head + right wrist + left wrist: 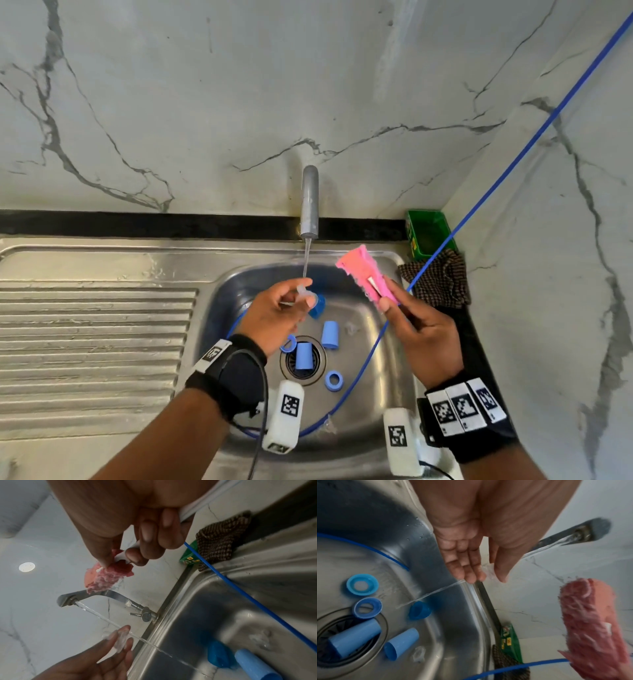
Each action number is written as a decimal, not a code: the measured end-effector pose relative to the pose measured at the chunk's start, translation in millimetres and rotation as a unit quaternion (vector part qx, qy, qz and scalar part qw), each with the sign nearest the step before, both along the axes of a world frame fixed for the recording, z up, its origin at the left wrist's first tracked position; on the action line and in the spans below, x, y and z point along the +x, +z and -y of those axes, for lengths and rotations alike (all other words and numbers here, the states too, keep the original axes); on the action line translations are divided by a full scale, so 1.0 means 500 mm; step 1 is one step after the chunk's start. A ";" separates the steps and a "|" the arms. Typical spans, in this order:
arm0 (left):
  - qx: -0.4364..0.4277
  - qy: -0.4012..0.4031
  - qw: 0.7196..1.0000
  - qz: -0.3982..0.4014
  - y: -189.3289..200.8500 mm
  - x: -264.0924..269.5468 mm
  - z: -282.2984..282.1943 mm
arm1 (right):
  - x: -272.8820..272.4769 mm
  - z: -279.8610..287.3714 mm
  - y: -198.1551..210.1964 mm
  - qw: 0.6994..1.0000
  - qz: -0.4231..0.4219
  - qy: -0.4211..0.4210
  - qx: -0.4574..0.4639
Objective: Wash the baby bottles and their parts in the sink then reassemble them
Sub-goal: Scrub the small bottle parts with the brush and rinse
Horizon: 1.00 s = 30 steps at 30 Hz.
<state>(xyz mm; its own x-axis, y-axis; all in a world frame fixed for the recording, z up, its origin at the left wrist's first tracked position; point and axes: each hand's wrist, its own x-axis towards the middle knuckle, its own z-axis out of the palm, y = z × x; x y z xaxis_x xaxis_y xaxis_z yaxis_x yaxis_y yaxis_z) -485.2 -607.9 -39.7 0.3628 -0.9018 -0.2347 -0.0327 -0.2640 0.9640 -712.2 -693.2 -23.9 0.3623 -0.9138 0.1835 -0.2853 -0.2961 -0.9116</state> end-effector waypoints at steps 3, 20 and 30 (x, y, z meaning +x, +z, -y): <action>0.004 0.022 0.999 0.023 -0.028 0.021 0.047 | 0.009 0.008 -0.024 0.999 -0.018 -0.009 0.034; 0.011 0.039 0.999 0.009 -0.115 0.052 0.132 | 0.047 0.075 -0.132 0.992 -0.040 0.023 0.120; 0.013 0.051 0.992 0.111 -0.063 0.054 0.119 | 0.061 0.066 -0.082 0.994 -0.019 0.008 0.111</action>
<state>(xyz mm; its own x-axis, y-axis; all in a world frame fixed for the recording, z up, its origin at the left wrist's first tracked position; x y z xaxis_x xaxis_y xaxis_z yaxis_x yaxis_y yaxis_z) -458.3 -667.2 -71.3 0.4965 -0.8528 -0.1617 -0.2158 -0.3017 0.9286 -681.8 -726.4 -64.7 0.3804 -0.9241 -0.0366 -0.3175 -0.0933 -0.9437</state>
